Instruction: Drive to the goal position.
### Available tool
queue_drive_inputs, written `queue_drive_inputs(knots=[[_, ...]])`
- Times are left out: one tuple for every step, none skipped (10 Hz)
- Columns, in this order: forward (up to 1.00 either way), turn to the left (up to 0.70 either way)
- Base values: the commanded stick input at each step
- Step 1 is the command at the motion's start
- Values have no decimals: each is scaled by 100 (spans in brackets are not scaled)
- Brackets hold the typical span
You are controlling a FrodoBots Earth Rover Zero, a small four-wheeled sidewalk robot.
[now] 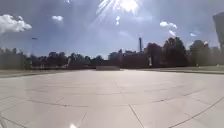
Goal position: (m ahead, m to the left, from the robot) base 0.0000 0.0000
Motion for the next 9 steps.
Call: queue_drive_inputs(knots=[[5,0],[4,0],[5,0],[4,0],[4,0],[5,0],[5,0],[4,0],[4,0]])
